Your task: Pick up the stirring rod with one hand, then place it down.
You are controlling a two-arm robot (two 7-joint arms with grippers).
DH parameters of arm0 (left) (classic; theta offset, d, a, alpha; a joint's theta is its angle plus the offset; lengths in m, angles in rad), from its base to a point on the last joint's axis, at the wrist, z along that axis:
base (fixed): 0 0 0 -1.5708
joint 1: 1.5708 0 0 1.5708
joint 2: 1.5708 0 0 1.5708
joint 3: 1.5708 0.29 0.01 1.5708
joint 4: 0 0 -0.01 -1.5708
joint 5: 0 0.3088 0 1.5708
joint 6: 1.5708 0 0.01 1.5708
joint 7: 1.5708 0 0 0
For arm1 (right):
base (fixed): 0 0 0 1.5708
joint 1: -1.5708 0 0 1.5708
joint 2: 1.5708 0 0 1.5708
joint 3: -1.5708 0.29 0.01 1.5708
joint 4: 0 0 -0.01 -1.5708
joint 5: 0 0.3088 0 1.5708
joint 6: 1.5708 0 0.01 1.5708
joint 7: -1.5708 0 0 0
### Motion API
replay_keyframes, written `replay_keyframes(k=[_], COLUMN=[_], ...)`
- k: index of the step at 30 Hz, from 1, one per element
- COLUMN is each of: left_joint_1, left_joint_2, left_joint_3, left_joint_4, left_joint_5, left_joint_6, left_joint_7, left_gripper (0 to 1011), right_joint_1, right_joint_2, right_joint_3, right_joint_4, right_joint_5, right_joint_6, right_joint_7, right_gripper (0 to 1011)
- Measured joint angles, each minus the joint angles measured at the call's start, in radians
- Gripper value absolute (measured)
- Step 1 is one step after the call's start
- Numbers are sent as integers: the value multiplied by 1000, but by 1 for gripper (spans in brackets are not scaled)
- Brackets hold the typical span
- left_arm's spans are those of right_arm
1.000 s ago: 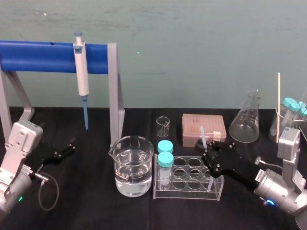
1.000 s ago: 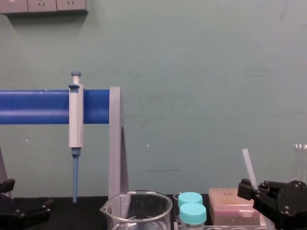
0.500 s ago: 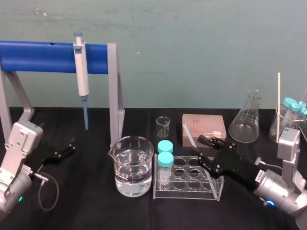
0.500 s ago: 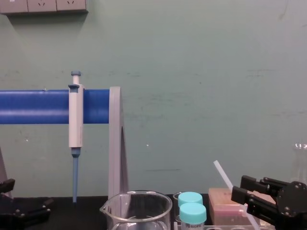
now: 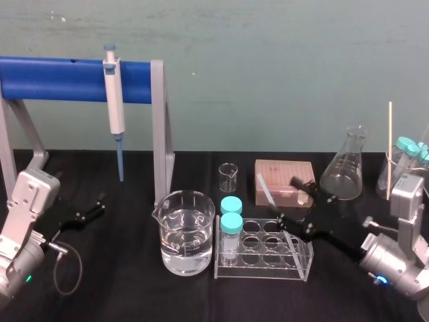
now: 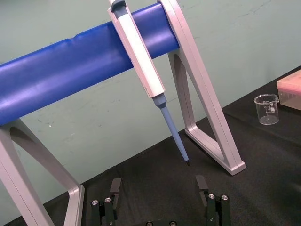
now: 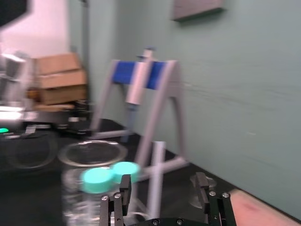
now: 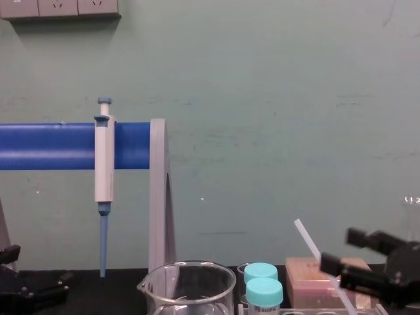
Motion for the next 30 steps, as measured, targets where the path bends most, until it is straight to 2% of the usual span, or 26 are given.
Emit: replay_keyframes(k=[1,2,4,5,7,8,11,12,14,18,30], left_joint_1=[0,0,0,0,0,0,0,0,0,0,0], left_joint_2=[0,0,0,0,0,0,0,0,0,0,0], left_joint_3=[0,0,0,0,0,0,0,0,0,0,0], left_joint_4=[0,0,0,0,0,0,0,0,0,0,0], left_joint_5=[0,0,0,0,0,0,0,0,0,0,0], left_joint_6=[0,0,0,0,0,0,0,0,0,0,0], left_joint_7=[0,0,0,0,0,0,0,0,0,0,0], left_gripper=[1000,1000,1000,1000,1000,1000,1000,1000,1000,1000,1000], right_joint_1=[-5,-20,-36,-53,-72,-89,-110,-121,-133,-145,-144], right_joint_2=[2,3,3,-1,-7,-14,-23,-28,-33,-36,-36], right_joint_3=[6,25,48,70,94,111,129,136,141,145,145], right_joint_4=[-8,-32,-52,-71,-88,-102,-116,-121,-124,-128,-128], right_joint_5=[-7,-25,-44,-69,-101,-131,-165,-178,-188,-198,-198], right_joint_6=[6,20,31,41,61,94,160,207,269,332,322], right_joint_7=[-22,-81,-143,-215,-294,-377,-471,-512,-543,-560,-562], right_gripper=[908,915,953,997,1003,1003,1003,1003,1003,1003,1003])
